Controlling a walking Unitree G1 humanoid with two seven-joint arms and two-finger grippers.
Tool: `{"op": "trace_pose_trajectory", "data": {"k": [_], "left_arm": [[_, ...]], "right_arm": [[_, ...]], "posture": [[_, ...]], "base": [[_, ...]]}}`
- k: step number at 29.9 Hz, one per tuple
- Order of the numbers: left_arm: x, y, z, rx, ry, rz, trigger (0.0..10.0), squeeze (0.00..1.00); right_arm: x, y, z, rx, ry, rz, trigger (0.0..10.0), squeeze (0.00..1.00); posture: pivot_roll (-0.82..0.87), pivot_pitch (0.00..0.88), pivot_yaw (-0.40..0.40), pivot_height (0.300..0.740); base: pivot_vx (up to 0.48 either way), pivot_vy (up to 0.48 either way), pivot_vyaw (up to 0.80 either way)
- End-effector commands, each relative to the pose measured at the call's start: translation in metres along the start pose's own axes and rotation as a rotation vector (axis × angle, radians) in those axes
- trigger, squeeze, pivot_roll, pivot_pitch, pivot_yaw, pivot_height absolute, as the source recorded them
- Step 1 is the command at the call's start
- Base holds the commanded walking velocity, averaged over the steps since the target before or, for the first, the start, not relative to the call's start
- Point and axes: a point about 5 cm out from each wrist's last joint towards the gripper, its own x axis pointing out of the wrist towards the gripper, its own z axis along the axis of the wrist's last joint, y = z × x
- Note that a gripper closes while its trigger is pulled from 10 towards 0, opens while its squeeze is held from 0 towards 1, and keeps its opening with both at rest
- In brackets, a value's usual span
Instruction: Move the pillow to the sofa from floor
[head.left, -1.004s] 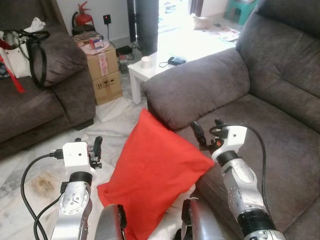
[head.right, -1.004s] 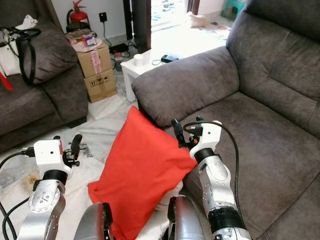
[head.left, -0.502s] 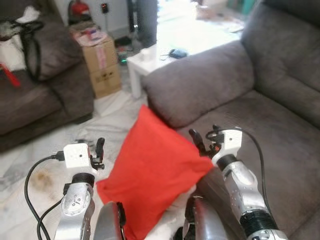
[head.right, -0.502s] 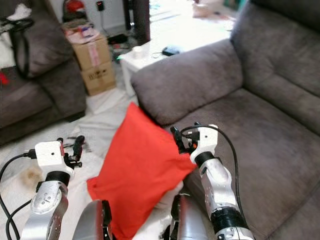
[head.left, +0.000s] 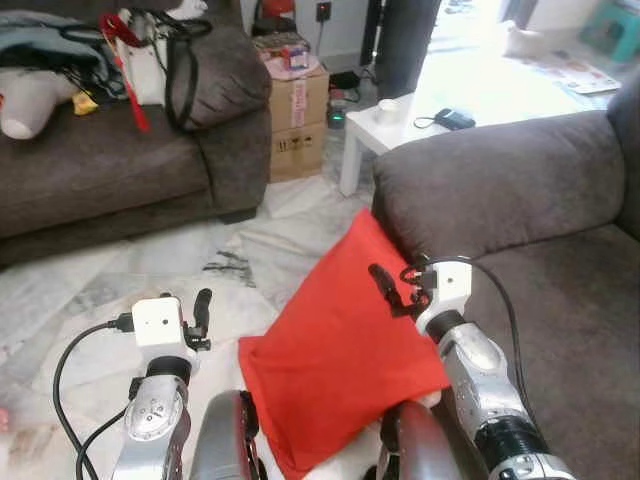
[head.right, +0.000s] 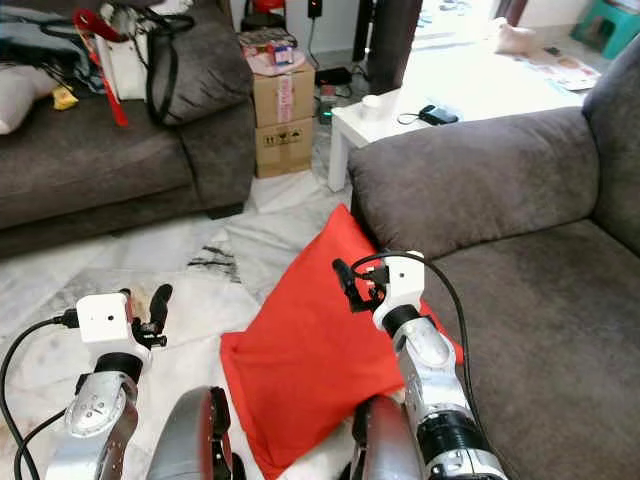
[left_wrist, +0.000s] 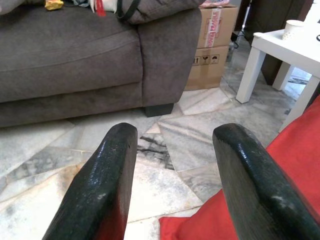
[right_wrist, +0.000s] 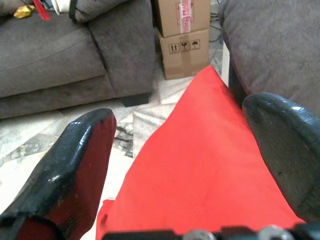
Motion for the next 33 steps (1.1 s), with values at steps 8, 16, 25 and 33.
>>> {"op": "trace_pose_trajectory", "data": {"k": [8, 16, 25, 33], "left_arm": [[-0.001, 0.001, -0.004, 0.032, 0.022, -0.004, 10.0, 0.0], [-0.001, 0.004, -0.003, 0.037, 0.02, 0.01, 10.0, 0.0], [-0.002, 0.003, -0.004, 0.036, 0.022, 0.007, 10.0, 0.0], [-0.001, 0.003, -0.004, 0.041, 0.022, -0.001, 10.0, 0.0]], "right_arm": [[0.0, -0.011, -0.008, -0.007, 0.062, -0.09, 10.0, 0.0], [-0.002, -0.021, -0.017, -0.013, 0.137, -0.184, 10.0, 0.0], [0.0, -0.02, -0.02, -0.016, 0.162, -0.203, 10.0, 0.0], [0.001, -0.022, -0.019, -0.022, 0.153, -0.23, 10.0, 0.0]], "posture": [[0.04, 0.151, -0.051, 0.574], [0.04, 0.153, -0.053, 0.574], [0.05, 0.151, -0.052, 0.574], [0.05, 0.15, -0.051, 0.574]], "base": [[0.0, 0.0, 0.0], [0.0, 0.0, 0.0], [0.0, 0.0, -0.47], [0.192, 0.0, 0.0]]}}
